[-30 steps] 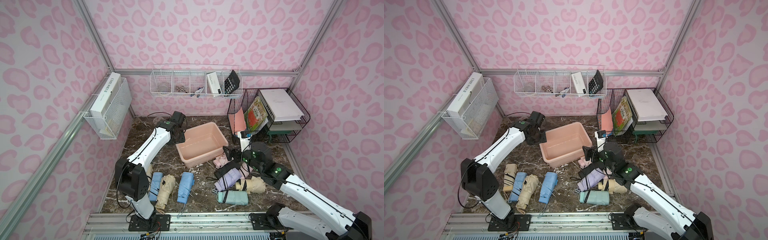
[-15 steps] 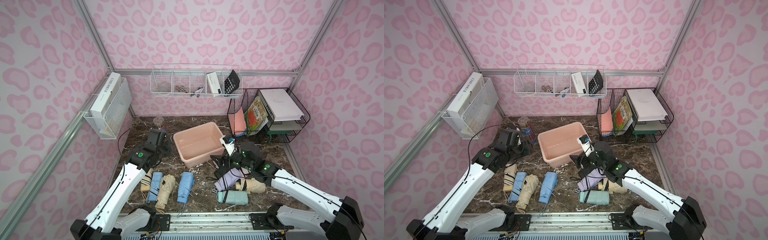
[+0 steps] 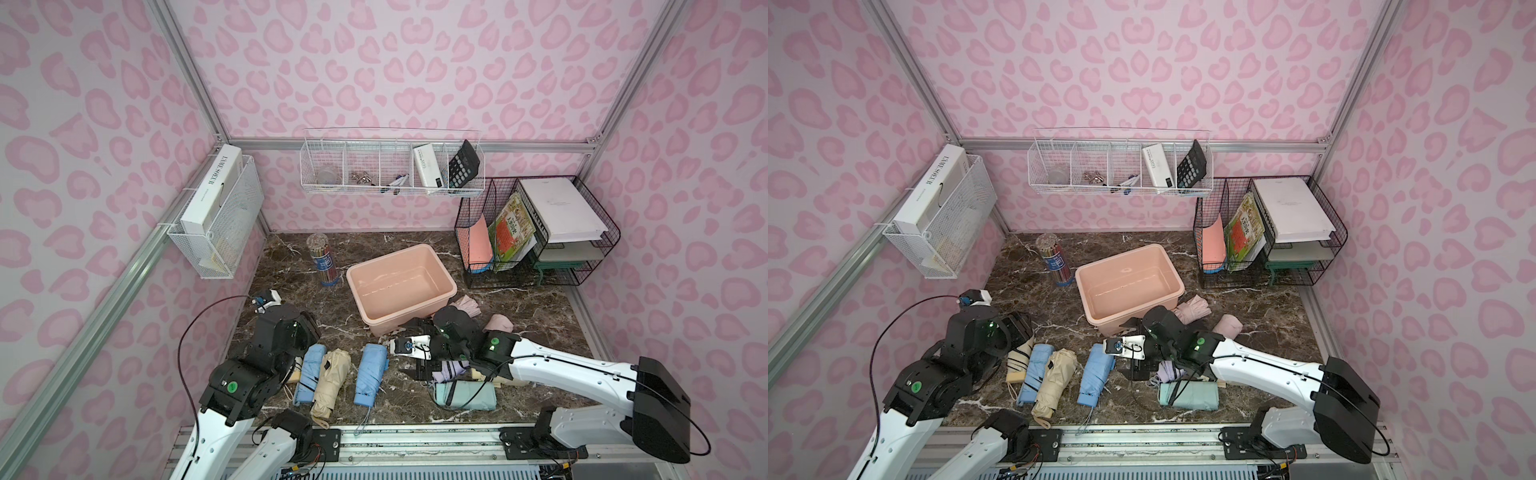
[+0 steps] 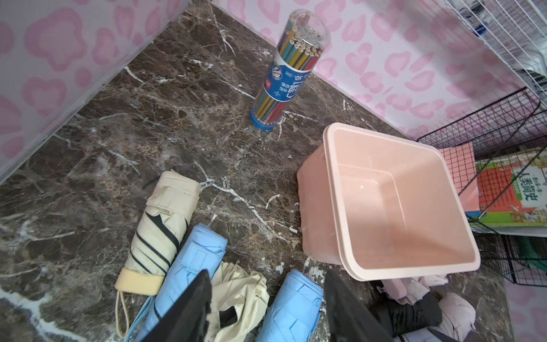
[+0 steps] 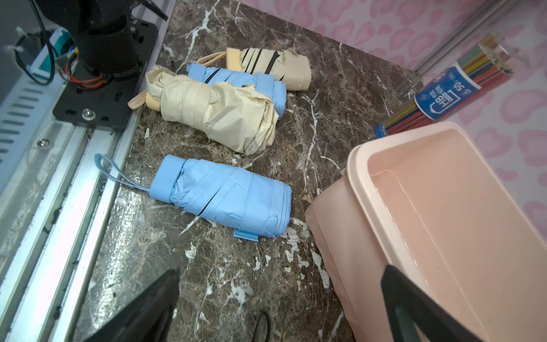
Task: Put the umbrella into the storage box
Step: Pick up the umbrella from the center of the board.
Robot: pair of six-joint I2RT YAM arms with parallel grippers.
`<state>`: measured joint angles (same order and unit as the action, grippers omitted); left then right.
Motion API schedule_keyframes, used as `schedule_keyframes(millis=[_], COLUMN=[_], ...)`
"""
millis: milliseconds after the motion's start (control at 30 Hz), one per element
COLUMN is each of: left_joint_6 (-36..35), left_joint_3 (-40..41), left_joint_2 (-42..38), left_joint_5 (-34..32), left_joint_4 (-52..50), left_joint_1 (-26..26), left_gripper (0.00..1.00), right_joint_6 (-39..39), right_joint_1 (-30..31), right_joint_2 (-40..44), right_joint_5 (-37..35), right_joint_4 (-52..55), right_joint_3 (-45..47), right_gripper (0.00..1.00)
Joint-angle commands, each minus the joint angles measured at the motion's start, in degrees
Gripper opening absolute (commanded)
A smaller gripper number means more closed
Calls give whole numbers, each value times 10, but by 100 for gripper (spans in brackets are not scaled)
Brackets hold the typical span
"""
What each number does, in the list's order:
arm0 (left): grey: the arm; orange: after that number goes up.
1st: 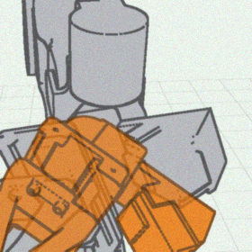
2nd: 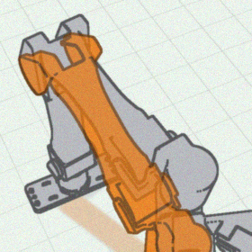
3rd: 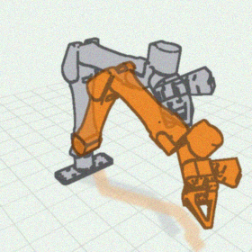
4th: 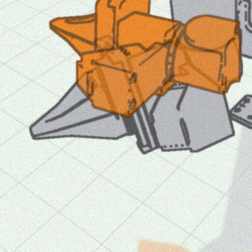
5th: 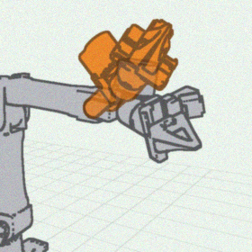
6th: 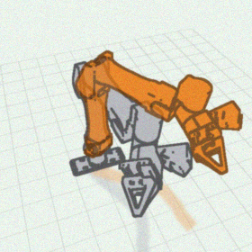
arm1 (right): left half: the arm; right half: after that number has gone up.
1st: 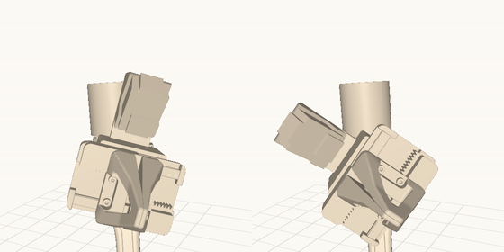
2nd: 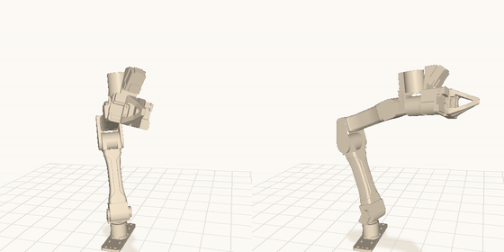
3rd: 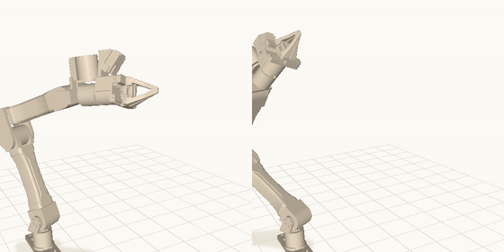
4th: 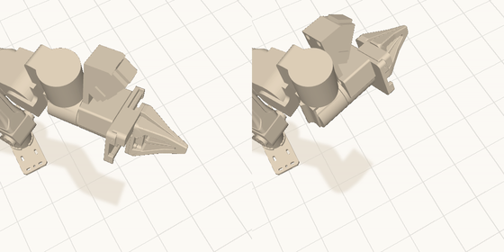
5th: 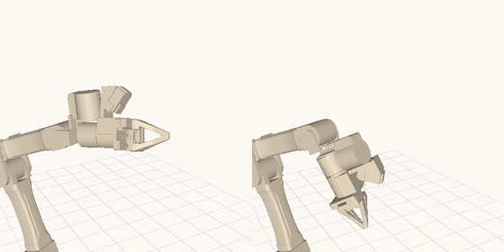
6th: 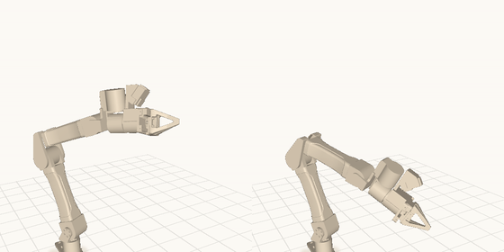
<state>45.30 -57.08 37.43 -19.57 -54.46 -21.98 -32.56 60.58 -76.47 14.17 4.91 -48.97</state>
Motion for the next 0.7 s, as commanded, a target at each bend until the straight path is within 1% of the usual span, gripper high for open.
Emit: schedule_keyframes(millis=[0, 67, 200, 367, 500, 600, 667], left_joint_6=[31, 43, 62, 66, 74, 85, 93], left_joint_3=[3, 9, 23, 13, -4, -5, -2], left_joint_2=[-15, -24, -39, -34, -26, -31, -38], left_joint_5=[-36, -43, -51, -70, -87, -98, -104], left_joint_4=[-39, -47, -50, -55, -71, -80, -84], left_joint_1=[0, 0, 1, 1, 0, 0, 0], left_gripper=[61, 61, 61, 61, 61, 61, 61], right_joint_6=[-66, -69, -100, -167, -166, -150, -136], right_joint_1=[5, 8, 18, 28, 31, 41, 49], right_joint_2=[-20, -34, -68, -130, -176, -191, -204], right_joint_5=[6, 9, 14, -8, -15, -10, -12], right_joint_4=[9, -6, -20, 20, 40, -1, -38], right_joint_3=[-13, -16, -25, -70, -116, -114, -114], right_gripper=[99, 99, 99, 99, 97, 96, 92])
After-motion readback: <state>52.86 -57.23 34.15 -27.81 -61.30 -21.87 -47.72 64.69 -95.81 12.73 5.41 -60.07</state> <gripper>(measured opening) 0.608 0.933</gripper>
